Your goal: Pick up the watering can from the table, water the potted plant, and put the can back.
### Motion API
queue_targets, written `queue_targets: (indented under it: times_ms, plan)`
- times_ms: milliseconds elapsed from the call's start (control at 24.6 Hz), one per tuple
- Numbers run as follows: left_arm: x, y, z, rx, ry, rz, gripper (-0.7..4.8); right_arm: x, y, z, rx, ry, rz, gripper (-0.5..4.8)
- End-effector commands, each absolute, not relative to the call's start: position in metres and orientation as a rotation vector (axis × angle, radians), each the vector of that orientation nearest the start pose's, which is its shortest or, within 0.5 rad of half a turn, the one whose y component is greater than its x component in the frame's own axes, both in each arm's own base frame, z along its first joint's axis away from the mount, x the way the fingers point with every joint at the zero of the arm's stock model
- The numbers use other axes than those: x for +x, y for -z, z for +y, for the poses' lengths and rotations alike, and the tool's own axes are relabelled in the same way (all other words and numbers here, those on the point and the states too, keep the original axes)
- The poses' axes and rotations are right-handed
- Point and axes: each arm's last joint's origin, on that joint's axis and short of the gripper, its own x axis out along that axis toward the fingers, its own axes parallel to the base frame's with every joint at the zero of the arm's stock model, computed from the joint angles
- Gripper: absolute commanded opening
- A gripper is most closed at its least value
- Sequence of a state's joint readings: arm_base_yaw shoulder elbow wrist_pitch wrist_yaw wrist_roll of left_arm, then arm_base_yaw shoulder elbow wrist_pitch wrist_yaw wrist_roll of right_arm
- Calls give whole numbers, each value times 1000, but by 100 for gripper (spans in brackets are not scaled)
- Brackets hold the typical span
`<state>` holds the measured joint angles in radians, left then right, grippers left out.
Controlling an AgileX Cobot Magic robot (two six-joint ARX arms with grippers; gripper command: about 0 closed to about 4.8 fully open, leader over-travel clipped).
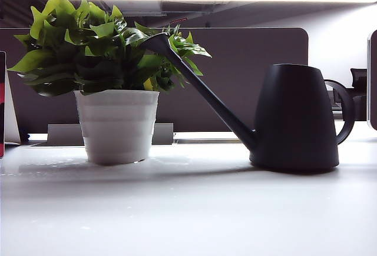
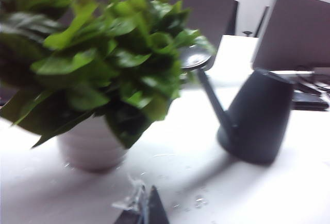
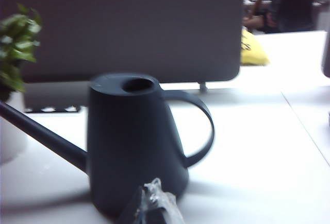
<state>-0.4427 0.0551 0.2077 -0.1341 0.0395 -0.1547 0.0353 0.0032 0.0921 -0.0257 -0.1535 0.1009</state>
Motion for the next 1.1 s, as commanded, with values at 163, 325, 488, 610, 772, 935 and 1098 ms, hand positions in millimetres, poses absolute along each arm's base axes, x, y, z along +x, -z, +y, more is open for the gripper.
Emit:
queue_targets:
  times_ms: [163, 325, 488, 610, 772, 935, 1098]
  plan:
    - [86, -184, -41, -138, 459, 80, -5, 96, -170, 7, 104, -167, -13, -1]
    - [89, -166, -42, -127, 453, 129, -5, 97, -163, 7, 105, -162, 24, -1]
    - [90, -156, -43, -122, 450, 143, -5, 97, -159, 7, 106, -143, 68, -1]
    - [91, -155, -42, -89, 395, 136, -5, 97, -158, 5, 100, -82, 74, -2]
    - [91, -154, -41, -104, 364, 151, 12, 97, -157, 4, 100, -50, 82, 1]
    - [91, -154, -41, -103, 363, 156, 18, 97, -157, 4, 100, -49, 84, 31]
    - [91, -154, -41, -103, 363, 157, 18, 97, -157, 4, 100, -49, 84, 31]
